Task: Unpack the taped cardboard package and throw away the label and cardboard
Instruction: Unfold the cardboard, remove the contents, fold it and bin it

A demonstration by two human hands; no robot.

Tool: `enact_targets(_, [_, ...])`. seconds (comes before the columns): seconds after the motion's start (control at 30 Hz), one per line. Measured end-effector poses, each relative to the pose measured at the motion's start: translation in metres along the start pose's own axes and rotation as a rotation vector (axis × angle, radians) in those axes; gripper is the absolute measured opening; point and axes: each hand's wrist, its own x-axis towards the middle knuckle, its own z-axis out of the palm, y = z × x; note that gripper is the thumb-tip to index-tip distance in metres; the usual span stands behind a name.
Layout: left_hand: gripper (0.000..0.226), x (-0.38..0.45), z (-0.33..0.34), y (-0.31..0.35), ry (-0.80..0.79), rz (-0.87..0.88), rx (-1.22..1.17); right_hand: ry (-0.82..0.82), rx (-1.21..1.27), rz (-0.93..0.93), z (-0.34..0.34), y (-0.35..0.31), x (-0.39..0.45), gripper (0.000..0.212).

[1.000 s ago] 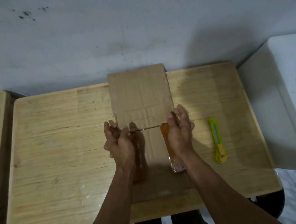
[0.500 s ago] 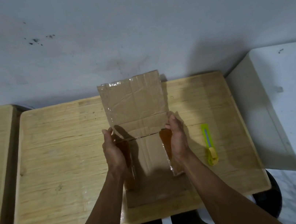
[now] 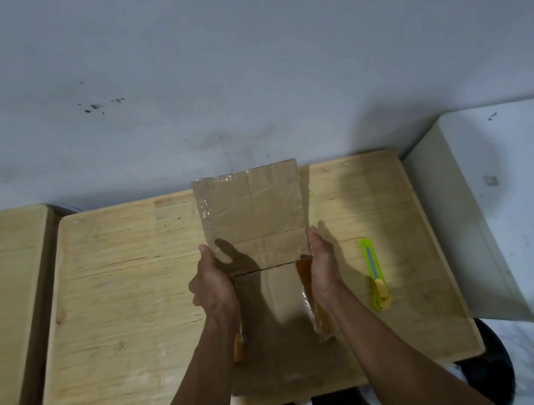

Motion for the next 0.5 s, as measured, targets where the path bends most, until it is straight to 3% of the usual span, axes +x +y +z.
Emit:
enact_targets(0.13, [0.108, 0.003, -0.001, -0.003, 0.015, -0.011, 0.011, 0.023, -0.1, 0.038, 0.001, 0.005, 0.015, 0.091])
enact_targets(0.2, [0.104, 0.002, -0.003, 0.0, -0.071, -0.062, -0.076, -0.026, -0.086, -0.019, 0.006, -0.027, -0.013, 0.068])
enact_targets(0.3, [0.057, -0.023, -0.003, 0.019, -0.214, -0.059, -0.17, -0.073, -0.096, -0.049, 0.004, -0.044, -0.026, 0.043])
enact_targets(0.33, [0.053, -0.022, -0.002, 0.018, -0.237, -0.041, -0.173, -0.089, -0.093, -0.059, 0.002, -0.046, -0.029, 0.041])
enact_targets(0.5, [0.056, -0.023, -0.01, 0.026, -0.254, -0.015, -0.177, -0.126, -0.117, -0.037, -0.006, -0.049, -0.043, 0.066])
